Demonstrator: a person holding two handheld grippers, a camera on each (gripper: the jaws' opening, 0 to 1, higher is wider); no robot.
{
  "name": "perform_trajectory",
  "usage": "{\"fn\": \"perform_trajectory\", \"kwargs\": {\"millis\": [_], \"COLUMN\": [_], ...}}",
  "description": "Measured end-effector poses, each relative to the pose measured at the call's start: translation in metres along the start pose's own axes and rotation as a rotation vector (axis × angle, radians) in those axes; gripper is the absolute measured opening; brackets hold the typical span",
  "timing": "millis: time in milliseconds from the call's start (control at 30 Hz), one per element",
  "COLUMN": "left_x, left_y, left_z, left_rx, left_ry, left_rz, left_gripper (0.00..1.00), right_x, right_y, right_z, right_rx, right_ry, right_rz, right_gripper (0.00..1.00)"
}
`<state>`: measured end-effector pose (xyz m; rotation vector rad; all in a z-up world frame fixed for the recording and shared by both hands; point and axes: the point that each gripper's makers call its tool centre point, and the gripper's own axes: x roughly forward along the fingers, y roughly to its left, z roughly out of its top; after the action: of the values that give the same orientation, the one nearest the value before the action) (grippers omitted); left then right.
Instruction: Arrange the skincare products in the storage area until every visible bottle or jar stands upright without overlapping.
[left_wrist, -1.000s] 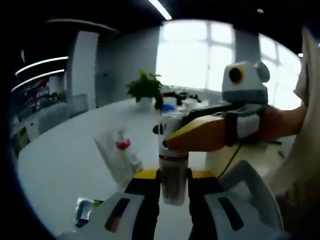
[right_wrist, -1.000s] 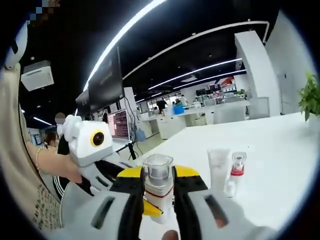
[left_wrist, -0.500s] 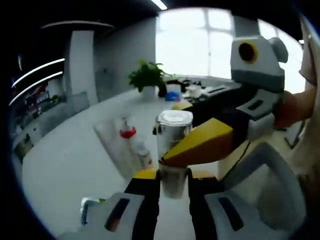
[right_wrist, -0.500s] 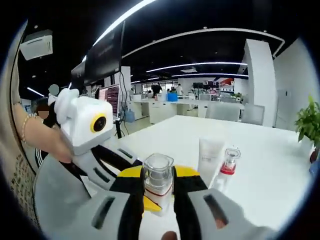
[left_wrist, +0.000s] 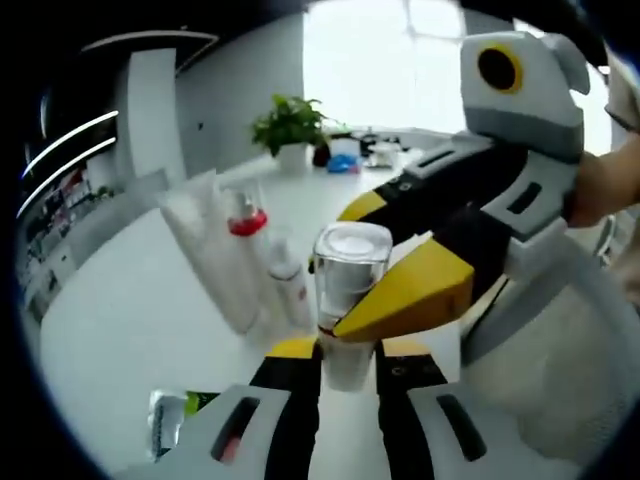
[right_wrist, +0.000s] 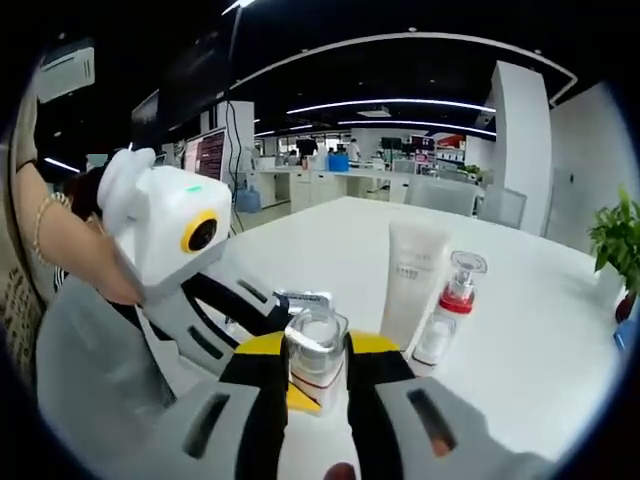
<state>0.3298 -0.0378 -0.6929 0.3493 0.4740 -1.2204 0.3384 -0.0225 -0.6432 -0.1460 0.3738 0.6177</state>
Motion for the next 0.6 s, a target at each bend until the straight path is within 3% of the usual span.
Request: {"fn": "perform_trajectory", "kwargs": {"millis": [300,600], "left_x": [0.015,0.023], "left_y": [0.000,0.000], "left_z": [-0.021,-0.031], "left_rx": [-0.008,-0.007], "left_ry": [0.022,0.028], "left_rz": [-0.021,-0.039], "left_gripper": [0.17,0.17], "right_x": [0.008,0.015], "right_y": [-0.003,-0.003], "right_z": [-0.023,-0.034], "right_rx": [0.022,0.010], "right_ry": [0.053,0.094], "right_rz": [-0.008,-0.010], "right_gripper": [0.21,0.21]}}
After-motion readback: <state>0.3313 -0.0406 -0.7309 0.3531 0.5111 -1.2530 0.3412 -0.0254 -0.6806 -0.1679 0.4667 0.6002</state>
